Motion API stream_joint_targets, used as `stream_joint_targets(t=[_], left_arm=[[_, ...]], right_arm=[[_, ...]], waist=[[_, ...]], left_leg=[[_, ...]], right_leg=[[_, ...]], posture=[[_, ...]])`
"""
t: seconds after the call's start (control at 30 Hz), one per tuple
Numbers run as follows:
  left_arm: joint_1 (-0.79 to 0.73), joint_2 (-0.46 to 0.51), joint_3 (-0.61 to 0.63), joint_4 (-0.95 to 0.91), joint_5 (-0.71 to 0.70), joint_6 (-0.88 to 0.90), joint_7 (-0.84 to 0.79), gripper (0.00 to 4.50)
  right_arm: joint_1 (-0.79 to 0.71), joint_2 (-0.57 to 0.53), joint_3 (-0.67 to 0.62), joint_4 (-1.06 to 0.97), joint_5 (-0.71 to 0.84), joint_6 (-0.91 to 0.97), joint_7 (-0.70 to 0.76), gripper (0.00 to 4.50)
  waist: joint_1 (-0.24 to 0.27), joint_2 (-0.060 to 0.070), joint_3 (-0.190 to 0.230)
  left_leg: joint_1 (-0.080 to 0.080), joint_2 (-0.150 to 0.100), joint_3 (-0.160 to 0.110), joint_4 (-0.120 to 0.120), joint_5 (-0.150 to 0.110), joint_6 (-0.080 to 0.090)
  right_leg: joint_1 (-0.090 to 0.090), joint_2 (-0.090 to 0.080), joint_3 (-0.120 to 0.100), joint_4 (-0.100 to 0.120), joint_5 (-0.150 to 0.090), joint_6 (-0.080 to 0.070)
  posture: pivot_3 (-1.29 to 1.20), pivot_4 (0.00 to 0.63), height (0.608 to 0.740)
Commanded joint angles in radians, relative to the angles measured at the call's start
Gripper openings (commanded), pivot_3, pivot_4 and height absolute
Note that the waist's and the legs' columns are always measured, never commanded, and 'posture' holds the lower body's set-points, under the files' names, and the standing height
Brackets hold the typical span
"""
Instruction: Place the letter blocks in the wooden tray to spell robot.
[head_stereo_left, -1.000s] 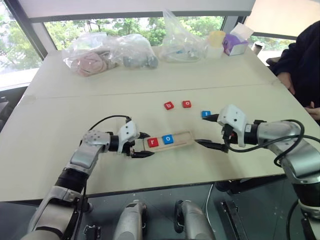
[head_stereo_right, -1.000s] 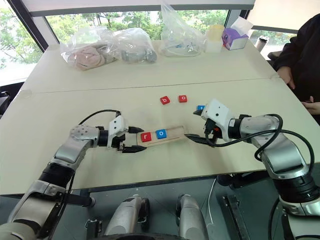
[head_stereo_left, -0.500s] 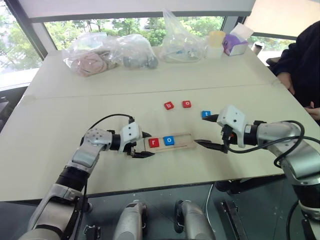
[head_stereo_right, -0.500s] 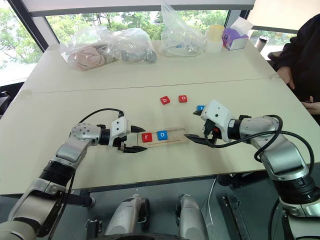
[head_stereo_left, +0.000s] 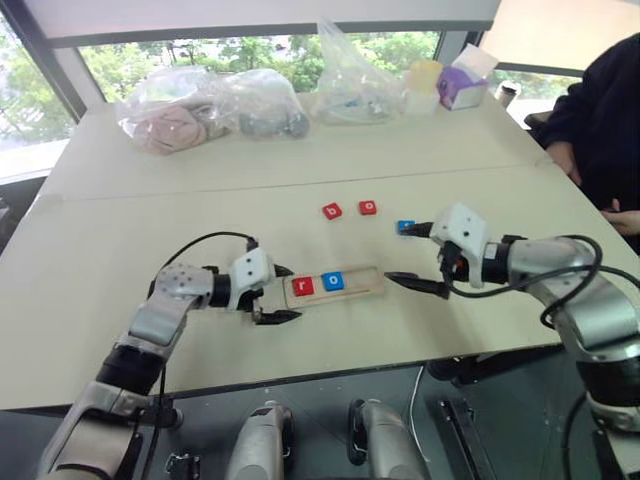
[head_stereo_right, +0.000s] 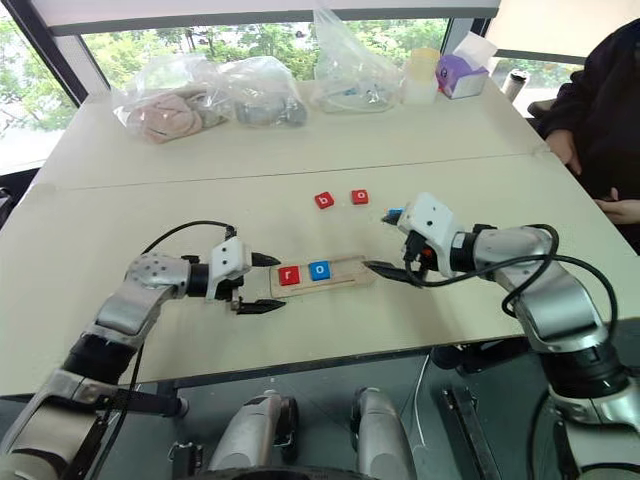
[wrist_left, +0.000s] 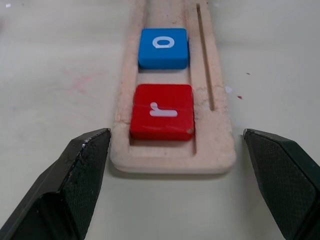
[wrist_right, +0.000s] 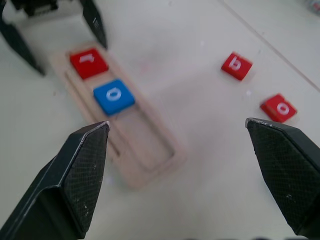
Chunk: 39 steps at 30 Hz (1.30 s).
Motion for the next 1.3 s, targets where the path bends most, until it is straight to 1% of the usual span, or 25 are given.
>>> stream_joint_targets(t=[0.03,0.1,0.13,0.23,0.3,0.4,0.5,0.73,1.07,1.17,1.2,1.3], left_arm=[[0.04,0.051,0.087,-0.12,-0.068,0.071,0.011,4.45],[0.068,0.081,0.139,-0.202,-0.113,0.128,0.026,4.45],[0.091,0.104,0.182,-0.257,-0.146,0.166,0.034,4.45],[0.139,0.146,0.266,-0.376,-0.218,0.261,0.069,4.45],[0.185,0.172,0.342,-0.459,-0.27,0.325,0.101,4.45],[0.236,0.19,0.416,-0.553,-0.331,0.396,0.148,4.45],[0.268,0.195,0.462,-0.617,-0.37,0.441,0.193,4.45],[0.312,0.191,0.507,-0.695,-0.424,0.486,0.274,4.45],[0.358,0.203,0.515,-0.719,-0.448,0.48,0.319,4.45],[0.364,0.207,0.511,-0.72,-0.443,0.476,0.32,4.5],[0.363,0.208,0.508,-0.718,-0.44,0.473,0.319,4.5],[0.355,0.209,0.496,-0.707,-0.433,0.464,0.318,4.5]], right_arm=[[-0.084,0.075,0.026,0.064,-0.043,-0.028,-0.073,4.5],[-0.137,0.137,0.055,0.129,-0.085,-0.031,-0.132,4.5],[-0.174,0.187,0.073,0.173,-0.107,-0.023,-0.177,4.5],[-0.243,0.28,0.098,0.259,-0.147,-0.019,-0.246,4.5],[-0.311,0.361,0.106,0.358,-0.172,-0.012,-0.311,4.5],[-0.388,0.446,0.112,0.498,-0.204,-0.018,-0.376,4.5],[-0.458,0.513,0.104,0.656,-0.226,-0.024,-0.432,4.5],[-0.58,0.623,0.061,0.993,-0.235,-0.101,-0.504,4.5],[-0.656,0.689,0.034,1.24,-0.266,-0.204,-0.554,4.5],[-0.667,0.699,0.019,1.283,-0.268,-0.208,-0.569,3.66],[-0.67,0.702,0.009,1.297,-0.266,-0.208,-0.579,3.2],[-0.675,0.704,-0.017,1.323,-0.266,-0.218,-0.607,1.57]], waist=[[0.002,0.0,0.0],[0.0,0.0,0.0],[-0.001,0.0,0.0],[-0.008,0.0,0.001],[-0.01,0.0,0.001],[-0.016,0.0,0.001],[-0.013,0.0,0.001],[-0.018,0.0,0.001],[-0.021,0.001,0.001],[-0.022,0.001,0.001],[-0.022,0.001,0.001],[-0.022,0.001,0.001]], left_leg=[[0.0,0.0,0.0,0.0,0.0,0.0],[0.0,0.001,0.0,0.0,0.0,0.0],[0.0,0.001,0.0,0.0,0.0,0.0],[-0.001,0.001,0.0,0.0,0.0,0.0],[-0.001,0.0,-0.001,0.0,0.0,-0.001],[-0.001,0.0,0.0,0.0,0.0,0.0],[-0.001,0.0,0.0,0.0,0.0,-0.001],[-0.001,-0.001,0.0,0.0,0.001,-0.001],[-0.001,-0.001,-0.001,-0.001,0.001,-0.001],[-0.001,-0.001,-0.001,-0.001,0.001,-0.001],[-0.001,-0.001,-0.001,-0.001,0.001,-0.001],[-0.001,-0.001,-0.001,-0.001,0.001,-0.002]], right_leg=[[0.0,0.0,0.0,0.001,0.0,0.0],[-0.001,0.001,0.0,0.001,0.0,0.0],[-0.001,0.001,0.0,0.001,0.0,0.0],[-0.001,0.0,0.0,0.002,0.0,0.0],[-0.001,0.0,0.0,0.002,0.0,0.0],[-0.001,0.0,0.0,0.001,0.0,0.0],[-0.001,0.0,0.0,0.002,0.0,0.0],[-0.001,0.0,0.0,0.002,0.0,0.0],[-0.001,0.001,0.0,0.002,0.0,0.0],[-0.001,0.001,0.0,0.002,0.0,0.0],[-0.001,0.001,0.0,0.002,0.0,0.0],[-0.001,0.001,0.0,0.002,0.0,0.0]], posture=[[0.0,0.15,0.725],[0.0,0.15,0.725],[0.0,0.15,0.725],[0.0,0.15,0.725],[0.0,0.15,0.725],[0.0,0.15,0.725],[0.0,0.15,0.725],[0.0,0.15,0.725],[0.0,0.15,0.725],[0.0,0.15,0.725],[0.0,0.15,0.725],[0.0,0.15,0.725]])
